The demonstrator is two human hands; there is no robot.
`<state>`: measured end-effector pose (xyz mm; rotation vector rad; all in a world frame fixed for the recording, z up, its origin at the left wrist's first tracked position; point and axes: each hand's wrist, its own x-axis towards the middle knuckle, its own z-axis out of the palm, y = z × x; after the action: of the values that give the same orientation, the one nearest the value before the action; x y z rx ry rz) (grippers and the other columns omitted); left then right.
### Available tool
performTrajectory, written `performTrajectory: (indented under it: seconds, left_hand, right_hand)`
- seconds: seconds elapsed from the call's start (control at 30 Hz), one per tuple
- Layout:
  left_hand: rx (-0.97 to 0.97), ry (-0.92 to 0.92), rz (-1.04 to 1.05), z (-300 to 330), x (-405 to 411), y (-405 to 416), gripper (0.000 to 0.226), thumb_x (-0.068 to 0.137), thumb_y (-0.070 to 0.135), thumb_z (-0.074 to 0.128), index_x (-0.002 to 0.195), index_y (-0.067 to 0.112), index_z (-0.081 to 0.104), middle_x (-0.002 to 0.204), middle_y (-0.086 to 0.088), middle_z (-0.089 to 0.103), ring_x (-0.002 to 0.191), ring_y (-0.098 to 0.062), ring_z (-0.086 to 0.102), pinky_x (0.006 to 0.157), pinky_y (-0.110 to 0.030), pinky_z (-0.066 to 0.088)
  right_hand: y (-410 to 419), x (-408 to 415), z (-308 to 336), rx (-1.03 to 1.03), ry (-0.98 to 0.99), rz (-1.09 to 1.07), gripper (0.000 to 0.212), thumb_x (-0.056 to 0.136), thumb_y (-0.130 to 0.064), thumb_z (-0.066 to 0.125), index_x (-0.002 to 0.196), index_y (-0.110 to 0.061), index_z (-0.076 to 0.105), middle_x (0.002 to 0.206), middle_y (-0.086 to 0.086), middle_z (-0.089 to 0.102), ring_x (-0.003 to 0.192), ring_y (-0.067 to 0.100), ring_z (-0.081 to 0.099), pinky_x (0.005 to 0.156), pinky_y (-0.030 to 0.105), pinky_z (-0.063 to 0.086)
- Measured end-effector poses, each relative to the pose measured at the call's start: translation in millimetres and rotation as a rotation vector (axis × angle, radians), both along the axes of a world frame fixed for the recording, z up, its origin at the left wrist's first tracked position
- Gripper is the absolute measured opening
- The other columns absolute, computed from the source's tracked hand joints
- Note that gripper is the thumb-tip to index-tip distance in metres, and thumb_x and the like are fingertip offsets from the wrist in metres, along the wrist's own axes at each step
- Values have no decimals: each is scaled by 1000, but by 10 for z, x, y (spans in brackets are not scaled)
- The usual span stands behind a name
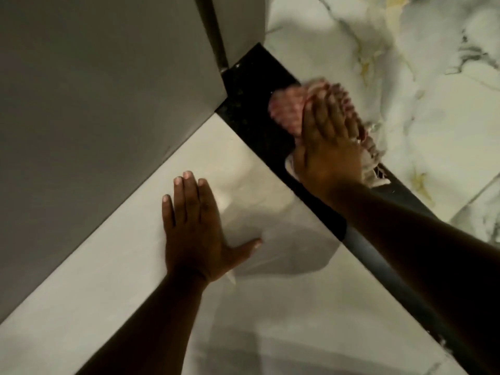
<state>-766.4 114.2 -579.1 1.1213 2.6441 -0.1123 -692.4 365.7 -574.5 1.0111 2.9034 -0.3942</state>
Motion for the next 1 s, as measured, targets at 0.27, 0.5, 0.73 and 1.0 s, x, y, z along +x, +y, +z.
performTrajectory:
  seconds: [0.27, 0.5, 0.73, 1.0]
  left_hand:
    - [59, 28, 5, 13, 45, 39, 140, 64, 98, 40, 157, -6, 24, 167, -29, 18, 157, -44, 13, 125, -59, 12]
    - [55, 51, 23, -45, 30, 7, 144, 62, 101, 37, 159, -3, 14, 169, -28, 10, 158, -41, 5, 126, -56, 4]
    - [91, 32, 27, 18, 222, -37, 139, 69, 94, 42, 158, -8, 13, 167, -34, 6, 157, -46, 5, 126, -60, 8]
    - [197, 29, -174, -109, 1450, -144, 138, 68, 97, 47, 154, -10, 33, 164, -32, 25, 155, -45, 22, 125, -56, 18]
  right_hand:
    - [-235, 457, -2, -23, -13, 471, 70, 92, -40, 23, 152, -5, 29, 160, 19, 25, 148, 38, 20, 121, 54, 16]
    - [214, 550, -12, -12, -45, -314, 80, 89, -49, 30, 154, -5, 22, 163, 19, 15, 151, 33, 11, 122, 48, 10]
    - [-764, 1608, 53, -78, 17, 301, 63, 94, -38, 40, 145, 0, 43, 153, 25, 35, 144, 40, 27, 117, 54, 27]
    - [-13, 1656, -6, -1, -16, -353, 74, 94, -43, 36, 154, -1, 21, 162, 22, 15, 151, 35, 10, 123, 45, 6]
